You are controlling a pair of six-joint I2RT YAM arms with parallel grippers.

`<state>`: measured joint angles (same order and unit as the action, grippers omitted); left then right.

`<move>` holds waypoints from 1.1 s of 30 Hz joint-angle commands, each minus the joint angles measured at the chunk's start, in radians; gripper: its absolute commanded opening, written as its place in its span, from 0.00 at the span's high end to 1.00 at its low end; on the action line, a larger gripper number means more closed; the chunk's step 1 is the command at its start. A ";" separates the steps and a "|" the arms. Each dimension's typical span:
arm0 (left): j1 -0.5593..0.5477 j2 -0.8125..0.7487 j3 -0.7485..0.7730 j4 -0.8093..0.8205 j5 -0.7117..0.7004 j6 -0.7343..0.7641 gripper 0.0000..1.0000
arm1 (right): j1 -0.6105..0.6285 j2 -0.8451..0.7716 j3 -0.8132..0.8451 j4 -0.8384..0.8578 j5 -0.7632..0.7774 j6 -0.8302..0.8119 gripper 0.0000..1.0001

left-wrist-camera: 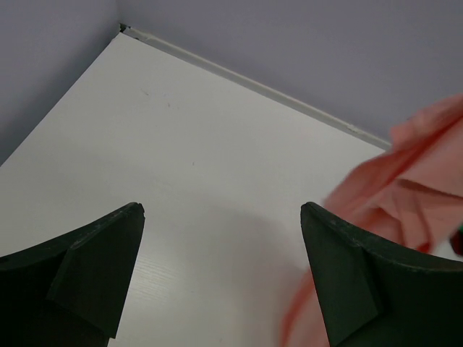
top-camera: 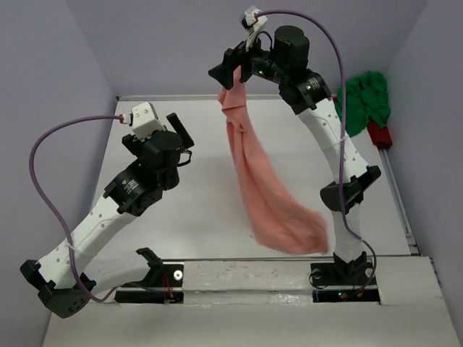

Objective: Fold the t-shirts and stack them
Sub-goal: Move the tshirt to the center of the board, then flatten out the tshirt

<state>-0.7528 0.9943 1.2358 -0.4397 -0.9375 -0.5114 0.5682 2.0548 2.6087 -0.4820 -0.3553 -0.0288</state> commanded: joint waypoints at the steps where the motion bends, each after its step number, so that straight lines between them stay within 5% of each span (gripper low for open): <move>1: -0.045 0.018 0.065 -0.030 -0.104 -0.050 0.01 | -0.007 -0.148 0.065 0.023 -0.058 0.080 0.00; 10: -0.097 0.124 0.114 0.013 -0.112 -0.016 0.01 | -0.045 -0.332 -0.099 -0.063 0.148 -0.074 0.00; 12: -0.099 0.151 0.129 0.004 -0.083 -0.010 0.01 | -0.054 -0.329 -0.194 -0.064 0.318 -0.147 0.02; 17: -0.100 0.214 0.120 -0.036 -0.018 -0.016 0.01 | -0.054 -0.318 -0.433 -0.061 0.397 -0.105 0.09; 21: -0.099 0.337 0.174 -0.209 0.000 -0.120 0.01 | -0.054 -0.409 -0.669 0.011 0.309 0.007 0.01; 25: -0.099 0.492 0.226 -0.437 0.051 -0.291 0.01 | -0.054 -0.435 -0.768 0.016 0.398 0.024 0.02; 29: -0.099 0.552 0.203 -0.499 0.167 -0.413 0.26 | -0.063 -0.426 -0.756 -0.047 0.469 0.026 0.05; 33: -0.111 0.560 0.130 -0.499 0.310 -0.495 0.31 | -0.091 -0.407 -0.719 -0.087 0.506 0.064 0.05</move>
<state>-0.8501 1.5913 1.4132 -0.8501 -0.7586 -0.8425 0.5087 1.7042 1.8183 -0.5831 0.0738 -0.0082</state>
